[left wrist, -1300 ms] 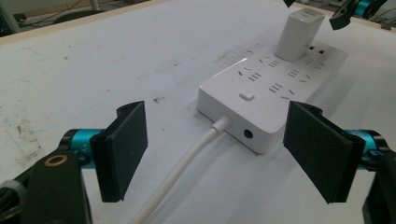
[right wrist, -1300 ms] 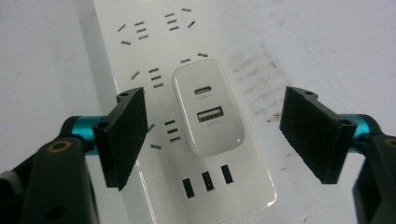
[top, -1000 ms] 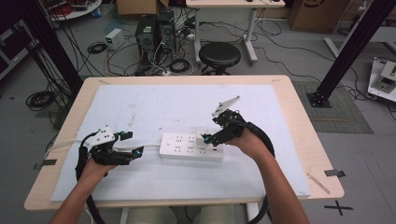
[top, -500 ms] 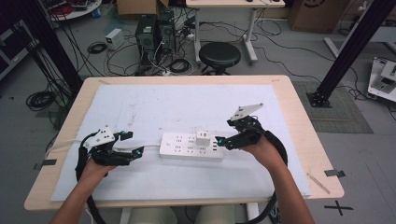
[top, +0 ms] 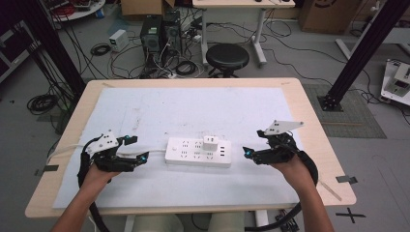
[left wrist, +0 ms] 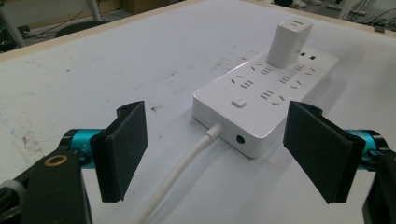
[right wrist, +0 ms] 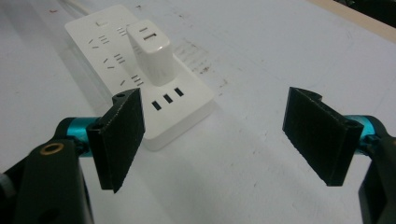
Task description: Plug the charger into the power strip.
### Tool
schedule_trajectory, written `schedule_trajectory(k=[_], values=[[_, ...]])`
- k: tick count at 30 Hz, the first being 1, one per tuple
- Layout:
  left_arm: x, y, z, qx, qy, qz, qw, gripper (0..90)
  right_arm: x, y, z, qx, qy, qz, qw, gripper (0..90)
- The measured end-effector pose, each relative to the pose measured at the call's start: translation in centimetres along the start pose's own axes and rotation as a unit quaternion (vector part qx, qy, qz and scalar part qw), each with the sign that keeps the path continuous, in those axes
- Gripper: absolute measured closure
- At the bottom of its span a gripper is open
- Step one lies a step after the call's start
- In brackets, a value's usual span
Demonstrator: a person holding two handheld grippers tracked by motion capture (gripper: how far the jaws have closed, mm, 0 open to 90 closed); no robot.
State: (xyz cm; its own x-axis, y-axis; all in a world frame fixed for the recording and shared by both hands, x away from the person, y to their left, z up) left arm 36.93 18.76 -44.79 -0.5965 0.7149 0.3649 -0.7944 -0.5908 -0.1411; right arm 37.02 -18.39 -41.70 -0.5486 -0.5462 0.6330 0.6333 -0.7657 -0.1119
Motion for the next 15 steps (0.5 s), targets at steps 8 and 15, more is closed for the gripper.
schedule_trajectory(k=[8,15], values=[[0.3,0.0,0.0,-0.003,0.001,0.001,1.0,22.0,0.9,0.5,-1.3,-0.024,0.02,-0.017,0.9994,21.4],[0.4,0.1,0.0,-0.002,0.003,0.002,1.0,22.0,1.2,0.8,-2.1,-0.032,0.025,-0.022,0.9989,21.4]])
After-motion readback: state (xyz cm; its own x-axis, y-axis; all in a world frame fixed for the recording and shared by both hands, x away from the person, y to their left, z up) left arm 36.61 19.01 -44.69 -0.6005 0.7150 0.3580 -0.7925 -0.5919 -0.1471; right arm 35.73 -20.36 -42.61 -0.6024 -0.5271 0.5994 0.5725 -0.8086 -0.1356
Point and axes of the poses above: each handheld gripper's, and its own axes: x roughly backward along the jaws, z roughly out of its top, y roughly to its right, the point moved 10 cm from there along -x, roughly forward along the jaws, and after that the axes turned 11 degrees about -x, right-handed, at the moved point
